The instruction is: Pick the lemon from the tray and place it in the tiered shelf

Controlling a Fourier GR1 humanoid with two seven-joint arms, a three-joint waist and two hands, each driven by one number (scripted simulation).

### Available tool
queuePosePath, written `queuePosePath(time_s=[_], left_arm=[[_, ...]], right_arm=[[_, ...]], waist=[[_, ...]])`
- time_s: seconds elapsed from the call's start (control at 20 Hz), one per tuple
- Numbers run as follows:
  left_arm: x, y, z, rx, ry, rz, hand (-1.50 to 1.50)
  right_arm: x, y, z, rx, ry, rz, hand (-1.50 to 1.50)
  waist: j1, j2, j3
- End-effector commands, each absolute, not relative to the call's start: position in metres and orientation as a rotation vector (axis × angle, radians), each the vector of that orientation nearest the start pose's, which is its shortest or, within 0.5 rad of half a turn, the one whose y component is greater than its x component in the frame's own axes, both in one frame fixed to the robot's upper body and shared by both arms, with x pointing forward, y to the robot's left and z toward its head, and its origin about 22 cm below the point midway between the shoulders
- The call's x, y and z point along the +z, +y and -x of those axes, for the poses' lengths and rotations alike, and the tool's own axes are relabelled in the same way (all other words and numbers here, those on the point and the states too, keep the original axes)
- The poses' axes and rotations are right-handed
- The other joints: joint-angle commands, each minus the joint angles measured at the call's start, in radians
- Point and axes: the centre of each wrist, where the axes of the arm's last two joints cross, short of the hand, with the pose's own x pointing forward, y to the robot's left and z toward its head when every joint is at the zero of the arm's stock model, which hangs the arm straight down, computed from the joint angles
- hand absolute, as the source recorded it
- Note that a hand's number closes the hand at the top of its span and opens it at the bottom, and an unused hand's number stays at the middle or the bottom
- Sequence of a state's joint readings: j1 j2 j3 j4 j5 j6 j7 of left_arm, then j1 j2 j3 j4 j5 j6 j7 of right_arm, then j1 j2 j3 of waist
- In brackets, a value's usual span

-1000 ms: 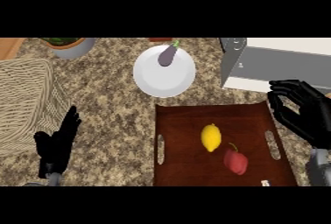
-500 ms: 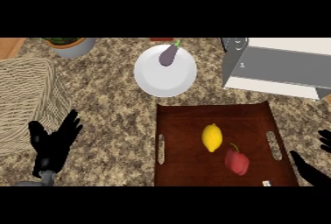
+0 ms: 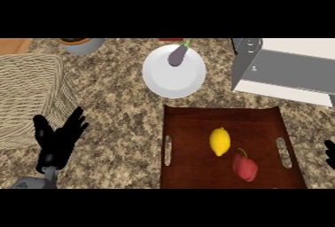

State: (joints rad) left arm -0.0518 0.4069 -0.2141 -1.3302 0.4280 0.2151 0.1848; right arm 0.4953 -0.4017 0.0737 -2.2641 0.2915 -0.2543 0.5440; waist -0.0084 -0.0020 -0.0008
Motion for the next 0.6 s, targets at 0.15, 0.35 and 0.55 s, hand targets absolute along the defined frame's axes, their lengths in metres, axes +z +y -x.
queuePosePath(time_s=[0.15, 0.35, 0.55], left_arm=[[-0.027, 0.288, -0.248, -0.002, -1.117, -0.075, 0.0], [-0.014, 0.289, -0.248, 0.007, -1.113, -0.103, 0.0], [-0.024, 0.276, -0.257, 0.029, -1.108, -0.086, 0.0]], right_arm=[[0.145, -0.238, -0.137, 0.236, -1.095, 0.711, -1.5], [0.144, -0.222, -0.162, 0.217, -0.995, 0.805, -1.5], [0.147, -0.199, -0.191, 0.219, -0.932, 0.856, -1.5]], waist=[[0.033, 0.008, -0.002], [0.038, 0.004, -0.001], [0.038, 0.008, -0.003]])
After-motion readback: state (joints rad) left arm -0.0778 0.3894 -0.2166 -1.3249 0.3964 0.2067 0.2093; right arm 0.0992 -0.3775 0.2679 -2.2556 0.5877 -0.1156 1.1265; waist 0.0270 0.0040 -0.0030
